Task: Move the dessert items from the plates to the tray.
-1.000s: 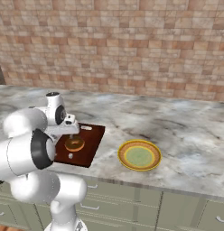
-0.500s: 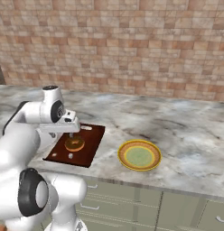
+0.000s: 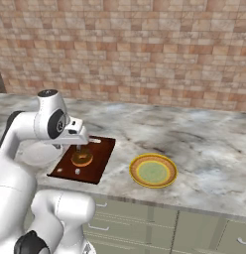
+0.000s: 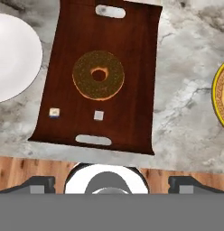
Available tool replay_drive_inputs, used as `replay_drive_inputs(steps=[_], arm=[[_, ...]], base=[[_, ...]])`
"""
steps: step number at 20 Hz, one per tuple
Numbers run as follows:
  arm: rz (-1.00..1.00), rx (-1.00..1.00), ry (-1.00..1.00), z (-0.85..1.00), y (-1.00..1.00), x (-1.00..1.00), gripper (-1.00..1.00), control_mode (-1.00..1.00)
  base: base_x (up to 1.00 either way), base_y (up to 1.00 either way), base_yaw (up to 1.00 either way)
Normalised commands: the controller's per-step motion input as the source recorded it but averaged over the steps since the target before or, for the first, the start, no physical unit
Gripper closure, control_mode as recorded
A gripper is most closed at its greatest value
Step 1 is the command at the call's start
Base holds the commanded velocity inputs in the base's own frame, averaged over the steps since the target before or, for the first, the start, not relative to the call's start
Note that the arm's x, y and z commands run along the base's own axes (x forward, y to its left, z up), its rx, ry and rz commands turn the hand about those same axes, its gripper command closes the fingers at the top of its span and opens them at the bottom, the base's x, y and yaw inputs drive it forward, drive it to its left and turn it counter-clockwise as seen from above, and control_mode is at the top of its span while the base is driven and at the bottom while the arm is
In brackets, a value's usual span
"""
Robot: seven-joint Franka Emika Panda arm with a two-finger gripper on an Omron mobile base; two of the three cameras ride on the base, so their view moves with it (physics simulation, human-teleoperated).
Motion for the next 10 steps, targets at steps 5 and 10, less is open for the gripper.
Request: replay_drive_inputs(steps=[5,10], arm=[[-0.07,0.03,-0.09,0.44,-0.41,-0.50,-1.00,-1.00],[-0.09,0.07,-0.06,0.38,-0.48,-0.53,-1.00,-1.00]], base=[[0.00,0.00,0.00],[0.00,0.00,0.00]])
